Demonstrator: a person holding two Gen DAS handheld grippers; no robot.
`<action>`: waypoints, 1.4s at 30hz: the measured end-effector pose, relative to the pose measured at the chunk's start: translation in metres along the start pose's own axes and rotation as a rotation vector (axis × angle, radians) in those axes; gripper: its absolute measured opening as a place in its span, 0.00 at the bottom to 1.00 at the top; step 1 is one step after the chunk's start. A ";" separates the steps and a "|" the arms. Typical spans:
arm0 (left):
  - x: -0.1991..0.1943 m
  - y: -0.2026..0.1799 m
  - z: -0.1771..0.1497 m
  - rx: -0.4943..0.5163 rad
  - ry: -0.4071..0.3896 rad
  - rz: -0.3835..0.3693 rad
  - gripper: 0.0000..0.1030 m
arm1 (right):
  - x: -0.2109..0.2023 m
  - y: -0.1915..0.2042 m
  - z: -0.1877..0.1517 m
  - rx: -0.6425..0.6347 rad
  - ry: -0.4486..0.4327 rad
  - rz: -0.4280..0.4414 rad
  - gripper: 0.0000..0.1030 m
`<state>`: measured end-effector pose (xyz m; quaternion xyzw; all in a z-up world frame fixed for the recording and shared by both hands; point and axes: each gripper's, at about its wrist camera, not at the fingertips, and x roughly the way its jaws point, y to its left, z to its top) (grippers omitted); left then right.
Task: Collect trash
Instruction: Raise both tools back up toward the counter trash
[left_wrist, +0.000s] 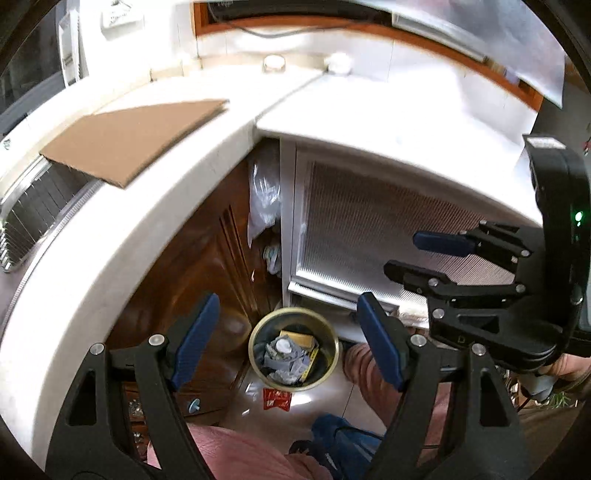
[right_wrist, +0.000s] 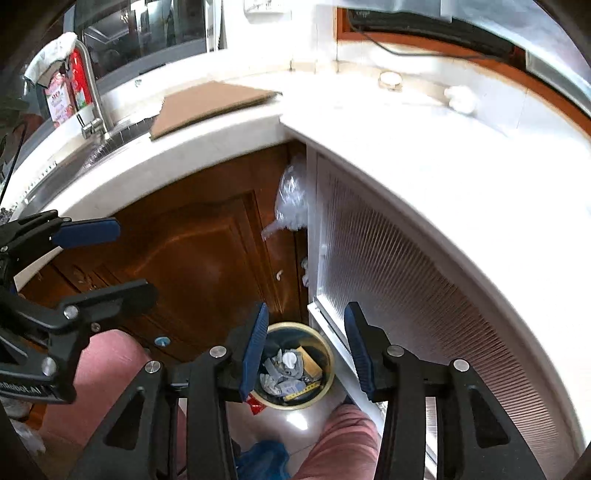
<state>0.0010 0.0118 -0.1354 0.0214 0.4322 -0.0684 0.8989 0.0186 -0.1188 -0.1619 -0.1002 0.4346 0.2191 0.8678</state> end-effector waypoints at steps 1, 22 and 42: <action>-0.006 0.000 0.002 -0.004 -0.013 -0.002 0.72 | -0.005 0.000 0.002 -0.003 -0.009 -0.002 0.44; -0.102 0.011 0.065 0.005 -0.224 -0.001 0.73 | -0.095 0.000 0.093 0.002 -0.193 0.039 0.52; -0.063 0.044 0.200 0.035 -0.202 -0.026 0.74 | -0.083 -0.133 0.225 0.187 -0.220 0.007 0.58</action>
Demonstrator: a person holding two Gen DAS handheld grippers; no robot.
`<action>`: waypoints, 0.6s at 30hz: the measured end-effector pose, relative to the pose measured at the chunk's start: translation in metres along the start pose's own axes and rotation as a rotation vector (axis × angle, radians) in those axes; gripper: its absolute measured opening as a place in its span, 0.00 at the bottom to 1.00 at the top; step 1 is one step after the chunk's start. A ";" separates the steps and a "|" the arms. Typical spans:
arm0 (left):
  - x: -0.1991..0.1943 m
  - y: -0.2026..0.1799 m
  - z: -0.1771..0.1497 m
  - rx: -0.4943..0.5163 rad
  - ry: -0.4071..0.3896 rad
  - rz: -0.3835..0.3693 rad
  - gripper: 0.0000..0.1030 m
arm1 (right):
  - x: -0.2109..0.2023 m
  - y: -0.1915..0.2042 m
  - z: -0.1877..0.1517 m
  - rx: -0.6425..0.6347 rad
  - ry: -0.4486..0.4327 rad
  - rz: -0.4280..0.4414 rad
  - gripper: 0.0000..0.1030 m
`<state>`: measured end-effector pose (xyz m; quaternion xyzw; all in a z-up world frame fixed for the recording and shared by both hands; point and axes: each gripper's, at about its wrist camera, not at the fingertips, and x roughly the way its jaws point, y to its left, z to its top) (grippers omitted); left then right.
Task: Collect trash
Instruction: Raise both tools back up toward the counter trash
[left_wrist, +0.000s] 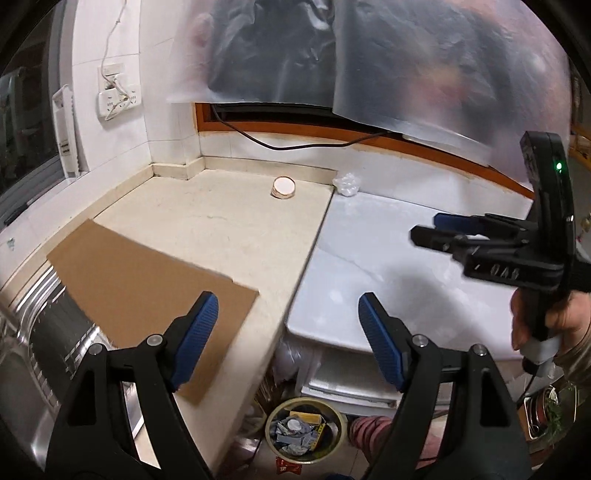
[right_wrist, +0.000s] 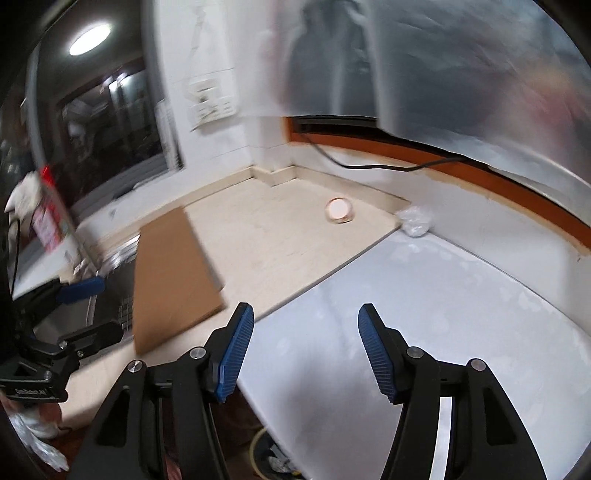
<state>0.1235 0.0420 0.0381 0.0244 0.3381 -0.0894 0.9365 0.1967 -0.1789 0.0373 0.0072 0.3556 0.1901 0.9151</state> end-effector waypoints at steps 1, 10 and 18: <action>0.010 0.002 0.009 0.000 0.008 0.000 0.74 | 0.007 -0.013 0.010 0.023 -0.002 -0.008 0.58; 0.117 0.012 0.081 -0.017 0.117 -0.046 0.74 | 0.083 -0.107 0.066 0.120 -0.008 -0.120 0.71; 0.233 0.010 0.134 -0.018 0.171 -0.029 0.74 | 0.184 -0.163 0.109 0.143 0.003 -0.189 0.71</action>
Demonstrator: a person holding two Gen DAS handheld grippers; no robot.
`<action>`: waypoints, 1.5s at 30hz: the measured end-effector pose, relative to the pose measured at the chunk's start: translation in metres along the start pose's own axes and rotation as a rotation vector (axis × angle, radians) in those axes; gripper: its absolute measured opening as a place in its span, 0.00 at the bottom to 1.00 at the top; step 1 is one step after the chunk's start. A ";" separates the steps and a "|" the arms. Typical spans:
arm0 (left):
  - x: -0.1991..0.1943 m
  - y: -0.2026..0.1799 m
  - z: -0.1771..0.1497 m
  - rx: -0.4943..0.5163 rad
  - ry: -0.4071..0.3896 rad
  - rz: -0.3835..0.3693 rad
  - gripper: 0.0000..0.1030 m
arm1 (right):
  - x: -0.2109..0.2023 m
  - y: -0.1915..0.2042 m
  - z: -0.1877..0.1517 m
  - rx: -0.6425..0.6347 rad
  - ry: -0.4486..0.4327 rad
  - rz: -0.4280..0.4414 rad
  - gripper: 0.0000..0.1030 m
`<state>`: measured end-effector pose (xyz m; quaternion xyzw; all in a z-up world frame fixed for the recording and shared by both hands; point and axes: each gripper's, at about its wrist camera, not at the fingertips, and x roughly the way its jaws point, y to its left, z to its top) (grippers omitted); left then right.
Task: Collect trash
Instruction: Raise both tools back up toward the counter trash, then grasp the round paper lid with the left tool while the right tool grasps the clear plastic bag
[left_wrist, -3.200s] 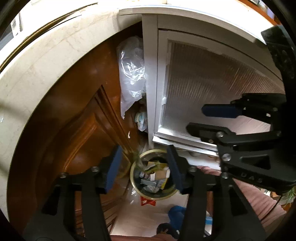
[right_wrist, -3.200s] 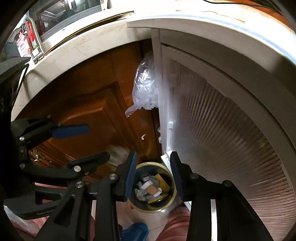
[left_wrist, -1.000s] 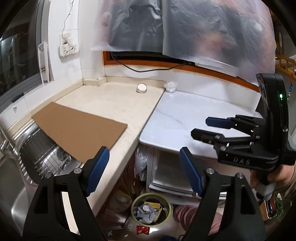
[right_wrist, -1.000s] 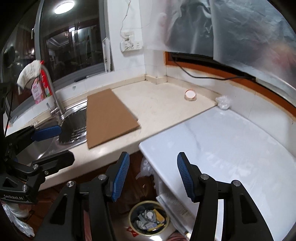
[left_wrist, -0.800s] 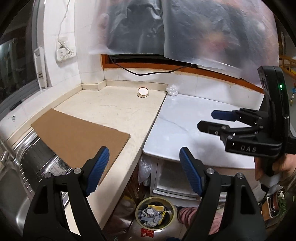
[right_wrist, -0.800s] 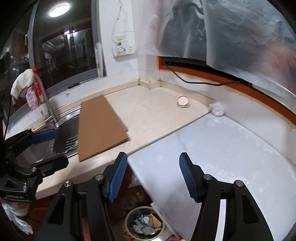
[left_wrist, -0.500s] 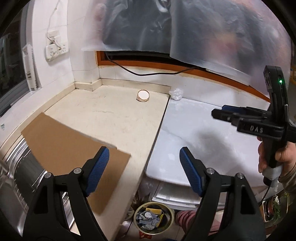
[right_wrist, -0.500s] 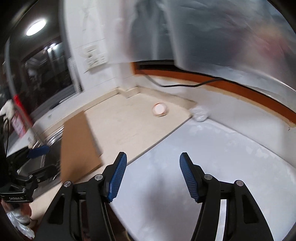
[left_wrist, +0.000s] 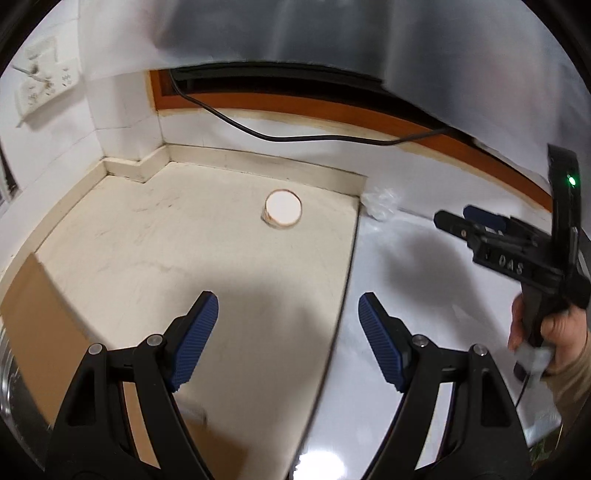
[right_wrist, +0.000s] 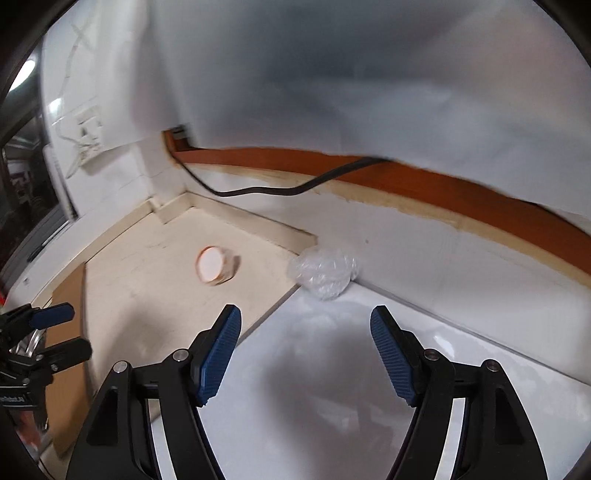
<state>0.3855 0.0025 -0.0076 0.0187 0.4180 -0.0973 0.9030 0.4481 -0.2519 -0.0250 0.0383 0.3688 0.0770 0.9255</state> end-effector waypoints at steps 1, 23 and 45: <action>0.017 0.001 0.009 -0.010 0.013 -0.001 0.74 | 0.009 0.001 0.002 0.004 0.002 -0.002 0.71; 0.201 0.011 0.079 -0.232 0.073 0.035 0.73 | 0.155 -0.016 0.031 0.078 0.075 -0.091 0.55; 0.105 0.008 0.023 -0.233 -0.019 -0.056 0.51 | 0.085 0.011 -0.015 0.123 0.098 0.034 0.32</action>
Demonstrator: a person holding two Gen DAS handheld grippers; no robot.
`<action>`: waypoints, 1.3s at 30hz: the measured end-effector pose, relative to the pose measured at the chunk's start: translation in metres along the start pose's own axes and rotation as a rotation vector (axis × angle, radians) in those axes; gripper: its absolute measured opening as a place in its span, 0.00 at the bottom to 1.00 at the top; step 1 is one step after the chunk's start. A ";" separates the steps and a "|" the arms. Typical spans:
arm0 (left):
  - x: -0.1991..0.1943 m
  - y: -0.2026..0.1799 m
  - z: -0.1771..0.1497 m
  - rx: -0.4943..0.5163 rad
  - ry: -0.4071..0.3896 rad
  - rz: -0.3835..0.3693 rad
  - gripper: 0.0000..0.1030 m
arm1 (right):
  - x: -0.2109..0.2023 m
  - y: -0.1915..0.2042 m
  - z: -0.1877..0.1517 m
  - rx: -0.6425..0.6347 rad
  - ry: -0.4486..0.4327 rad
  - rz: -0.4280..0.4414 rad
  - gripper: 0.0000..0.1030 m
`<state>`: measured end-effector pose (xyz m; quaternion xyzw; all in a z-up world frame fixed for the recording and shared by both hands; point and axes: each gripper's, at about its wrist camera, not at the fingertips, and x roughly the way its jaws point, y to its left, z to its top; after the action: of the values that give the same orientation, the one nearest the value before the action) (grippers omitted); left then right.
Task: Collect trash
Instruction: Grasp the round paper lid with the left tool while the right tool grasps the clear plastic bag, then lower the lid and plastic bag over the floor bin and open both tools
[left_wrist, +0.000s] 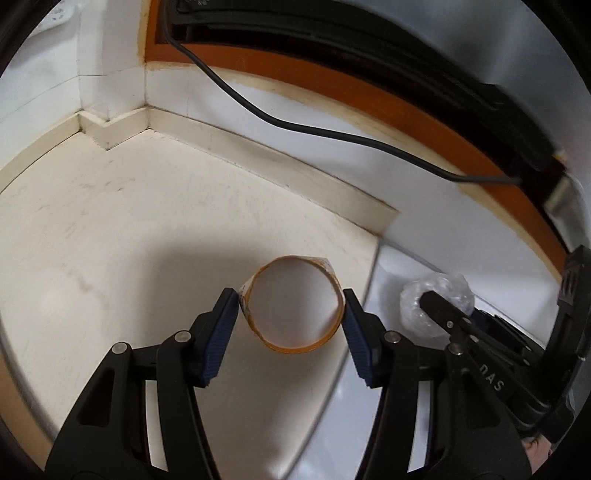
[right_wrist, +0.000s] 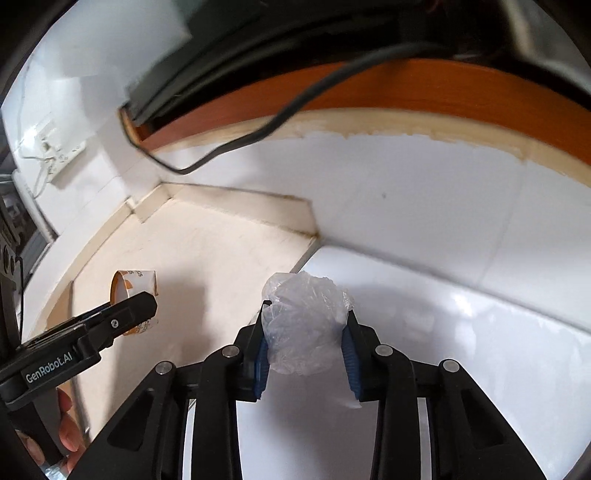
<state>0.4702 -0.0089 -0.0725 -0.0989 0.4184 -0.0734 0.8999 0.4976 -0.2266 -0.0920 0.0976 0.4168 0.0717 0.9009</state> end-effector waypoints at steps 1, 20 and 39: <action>-0.007 0.002 -0.005 -0.003 0.000 -0.007 0.51 | -0.006 0.003 -0.004 0.002 0.003 0.006 0.32; -0.225 -0.008 -0.166 0.062 -0.082 -0.082 0.51 | -0.229 0.081 -0.166 -0.128 -0.003 0.153 0.31; -0.275 0.007 -0.346 0.059 -0.178 -0.003 0.52 | -0.317 0.109 -0.392 -0.354 -0.135 0.174 0.31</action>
<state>0.0295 0.0164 -0.0891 -0.0789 0.3342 -0.0778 0.9360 -0.0111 -0.1417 -0.0803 -0.0221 0.3263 0.2149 0.9203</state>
